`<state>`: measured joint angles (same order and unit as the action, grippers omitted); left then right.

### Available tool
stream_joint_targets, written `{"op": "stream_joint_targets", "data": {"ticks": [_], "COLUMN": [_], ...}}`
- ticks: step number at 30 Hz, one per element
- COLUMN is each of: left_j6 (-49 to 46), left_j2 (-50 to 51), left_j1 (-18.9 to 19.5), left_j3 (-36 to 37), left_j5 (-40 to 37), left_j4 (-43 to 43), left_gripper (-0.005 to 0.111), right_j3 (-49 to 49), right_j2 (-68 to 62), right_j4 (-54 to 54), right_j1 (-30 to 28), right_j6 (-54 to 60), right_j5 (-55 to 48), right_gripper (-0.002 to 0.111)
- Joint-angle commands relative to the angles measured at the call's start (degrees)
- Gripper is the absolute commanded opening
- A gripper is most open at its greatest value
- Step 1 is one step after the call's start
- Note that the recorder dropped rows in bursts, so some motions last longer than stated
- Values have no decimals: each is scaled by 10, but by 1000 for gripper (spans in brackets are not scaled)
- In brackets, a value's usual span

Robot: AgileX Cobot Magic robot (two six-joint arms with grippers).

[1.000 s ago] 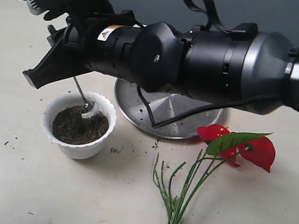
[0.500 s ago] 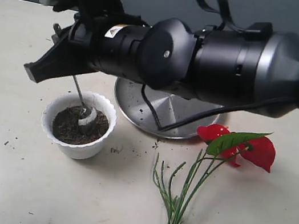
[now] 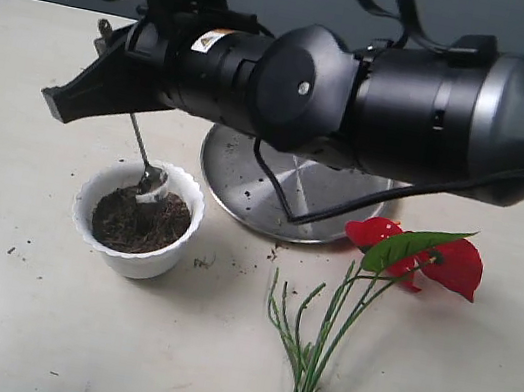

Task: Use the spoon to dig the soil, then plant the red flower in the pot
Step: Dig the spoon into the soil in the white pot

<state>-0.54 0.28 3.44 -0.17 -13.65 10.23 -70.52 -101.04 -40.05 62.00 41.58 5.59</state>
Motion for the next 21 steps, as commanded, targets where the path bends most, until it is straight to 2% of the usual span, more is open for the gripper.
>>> {"op": "stream_joint_targets", "data": {"ticks": [1, 15, 21], "left_j6": [0, 0, 0], "left_j2": [-3, -3, -3], "left_j1": [-1, -1, -1], "left_j3": [2, 2, 2], "left_j5": [-1, -1, -1], "left_j4": [-1, -1, -1], "left_gripper": [0, 0, 0], "right_j3": [-1, 5, 5], "right_j2": [16, -61, -56], "right_j4": [10, 6, 6], "right_j1": [-1, 3, 4], "right_j6": [1, -1, -3], "right_j5": [8, -22, -14], "right_gripper": [-1, -1, -1]}}
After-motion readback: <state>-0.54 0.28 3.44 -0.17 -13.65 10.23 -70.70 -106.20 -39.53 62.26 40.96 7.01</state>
